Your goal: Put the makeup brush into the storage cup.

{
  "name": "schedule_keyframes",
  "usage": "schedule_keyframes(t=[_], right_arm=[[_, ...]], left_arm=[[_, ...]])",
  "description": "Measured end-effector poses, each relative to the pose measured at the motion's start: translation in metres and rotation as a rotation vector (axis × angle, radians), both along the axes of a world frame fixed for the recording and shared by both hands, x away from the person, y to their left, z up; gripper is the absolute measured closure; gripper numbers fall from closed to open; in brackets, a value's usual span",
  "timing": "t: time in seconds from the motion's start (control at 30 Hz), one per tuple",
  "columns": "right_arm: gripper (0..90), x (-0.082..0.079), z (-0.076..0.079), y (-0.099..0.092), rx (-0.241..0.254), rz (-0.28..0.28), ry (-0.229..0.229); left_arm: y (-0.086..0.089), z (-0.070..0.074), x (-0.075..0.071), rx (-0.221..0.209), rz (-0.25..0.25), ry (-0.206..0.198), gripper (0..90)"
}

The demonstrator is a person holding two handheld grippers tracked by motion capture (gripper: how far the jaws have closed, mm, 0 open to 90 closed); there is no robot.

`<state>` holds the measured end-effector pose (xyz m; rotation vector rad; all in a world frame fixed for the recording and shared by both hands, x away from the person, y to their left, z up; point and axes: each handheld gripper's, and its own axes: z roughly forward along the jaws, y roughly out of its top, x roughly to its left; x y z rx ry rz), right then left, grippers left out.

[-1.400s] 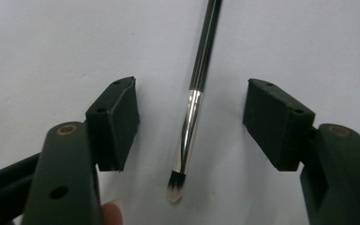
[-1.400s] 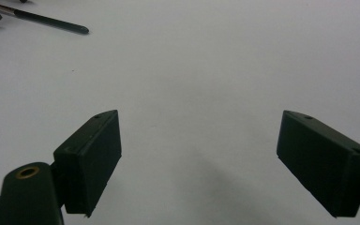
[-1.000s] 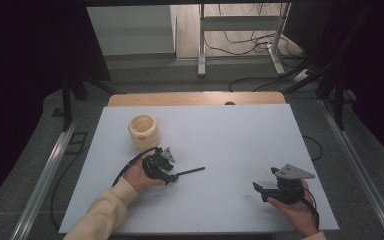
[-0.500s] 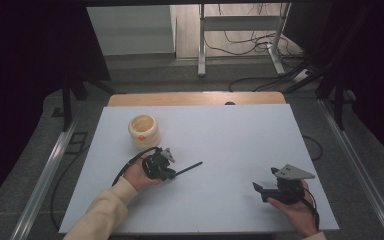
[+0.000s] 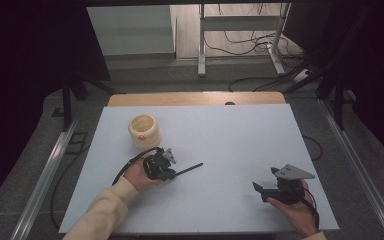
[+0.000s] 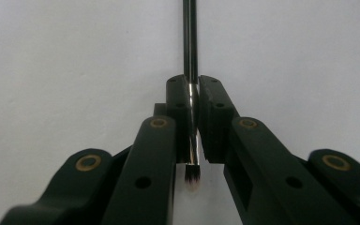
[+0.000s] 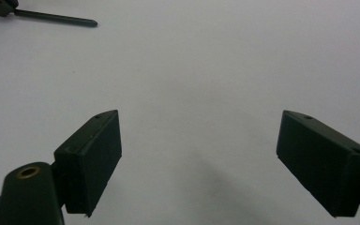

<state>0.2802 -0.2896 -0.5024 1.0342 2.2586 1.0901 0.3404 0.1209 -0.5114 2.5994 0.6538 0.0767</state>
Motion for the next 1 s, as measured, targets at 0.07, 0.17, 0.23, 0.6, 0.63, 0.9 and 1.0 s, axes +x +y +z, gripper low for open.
schedule_keyframes(t=[0.07, 0.17, 0.23, 0.6, 0.63, 0.9, 1.0], right_arm=[[14.8, 0.0, 0.0, 0.0, 0.0, 0.0, -0.001], [14.8, 0.0, 0.0, -0.001, 0.002, -0.003, -0.003], [14.8, 0.0, 0.001, 0.0, 0.001, -0.004, -0.005], [14.8, -0.001, 0.001, 0.0, 0.0, -0.005, -0.005], [14.8, -0.001, 0.001, 0.0, 0.0, -0.006, -0.005], [14.8, -0.001, 0.001, 0.001, 0.002, -0.003, -0.006], [14.8, -0.001, 0.001, 0.0, 0.0, -0.002, -0.006]], left_arm=[[0.001, 0.004, -0.001, -0.011, 0.003, -0.011, 83.6], [0.003, 0.01, -0.003, -0.026, 0.003, -0.026, 83.6], [0.003, 0.015, -0.004, -0.03, -0.002, -0.033, 83.7], [0.008, 0.025, -0.008, -0.073, 0.016, -0.059, 83.7], [0.008, 0.026, -0.008, -0.073, 0.018, -0.055, 83.7], [0.008, 0.028, -0.009, -0.08, 0.031, -0.055, 83.6], [0.007, 0.029, -0.01, -0.082, 0.032, -0.053, 83.6]])
